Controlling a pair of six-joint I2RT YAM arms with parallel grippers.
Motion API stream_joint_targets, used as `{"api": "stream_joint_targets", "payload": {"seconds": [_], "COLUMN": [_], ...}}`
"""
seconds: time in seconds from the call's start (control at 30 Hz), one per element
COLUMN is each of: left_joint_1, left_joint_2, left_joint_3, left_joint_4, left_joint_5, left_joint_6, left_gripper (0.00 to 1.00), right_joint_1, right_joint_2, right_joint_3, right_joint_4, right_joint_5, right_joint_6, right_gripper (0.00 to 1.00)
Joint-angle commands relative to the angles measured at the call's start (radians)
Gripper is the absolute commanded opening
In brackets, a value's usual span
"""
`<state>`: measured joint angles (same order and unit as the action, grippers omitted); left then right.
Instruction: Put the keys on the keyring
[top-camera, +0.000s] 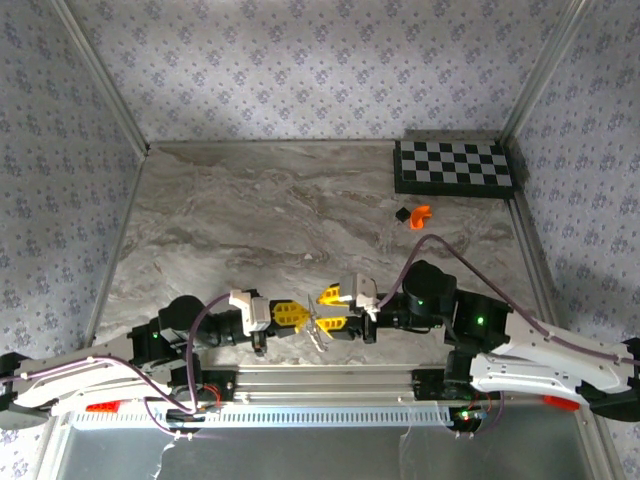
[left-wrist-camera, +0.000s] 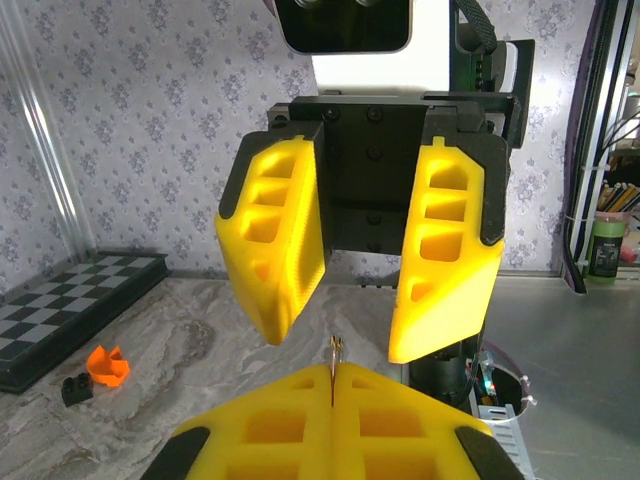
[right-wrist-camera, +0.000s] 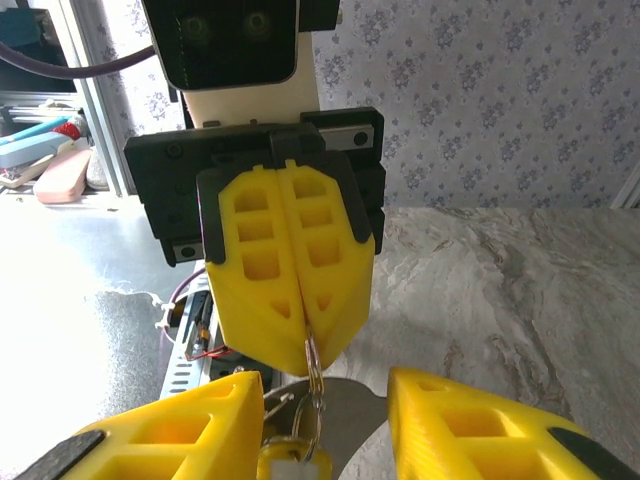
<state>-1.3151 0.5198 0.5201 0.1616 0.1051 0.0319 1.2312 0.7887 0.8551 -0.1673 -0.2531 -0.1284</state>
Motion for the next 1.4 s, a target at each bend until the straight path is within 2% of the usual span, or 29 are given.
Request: {"api": "stream_joint_targets", "payload": {"seconds": [0.0, 0.37, 0.63, 0.9, 1.0, 1.07, 1.23, 1.3, 1.37], "left_joint_1": [0.001, 0.001, 0.001, 0.001, 0.001, 0.002, 0.001, 0.001, 0.001], "left_joint_2": [-0.004, -0.001, 0.006, 0.017, 0.016, 0.017, 0.016, 0.013, 0.010], "left_joint_3": [0.008, 0.003, 0.008, 0.013, 0.015, 0.016, 0.032, 0.059, 0.094], "left_joint_4": [0.064, 0.081, 0.077, 0.068, 0.069, 0.071, 0.003, -0.074, -0.165], "left_joint_5": [0.021, 0.030, 0.028, 0.027, 0.030, 0.032, 0.018, -0.009, -0.036], "left_joint_6": [-0.019, -0.029, -0.033, -0.032, -0.036, -0.039, -0.032, -0.016, 0.002], "left_gripper": [0.00, 0.00, 0.00, 0.00, 0.00, 0.00, 0.00, 0.09, 0.21], "right_joint_1": [0.005, 0.005, 0.006, 0.005, 0.005, 0.004, -0.001, -0.008, -0.010], "right_joint_2": [0.009, 0.011, 0.015, 0.014, 0.011, 0.005, -0.015, -0.017, -0.014], "right_joint_3": [-0.005, -0.025, -0.022, -0.029, -0.033, -0.035, -0.041, -0.020, 0.008], "right_joint_4": [0.033, 0.036, 0.040, 0.059, 0.067, 0.072, 0.065, 0.014, -0.048], "right_joint_5": [0.011, -0.008, -0.007, -0.036, -0.038, -0.052, -0.088, -0.080, -0.051], "right_joint_6": [-0.008, -0.001, -0.010, -0.011, -0.011, -0.011, -0.015, -0.029, -0.059], "right_gripper": [0.36, 0.26, 0.13, 0.11, 0.07, 0.01, 0.00, 0.00, 0.00]}}
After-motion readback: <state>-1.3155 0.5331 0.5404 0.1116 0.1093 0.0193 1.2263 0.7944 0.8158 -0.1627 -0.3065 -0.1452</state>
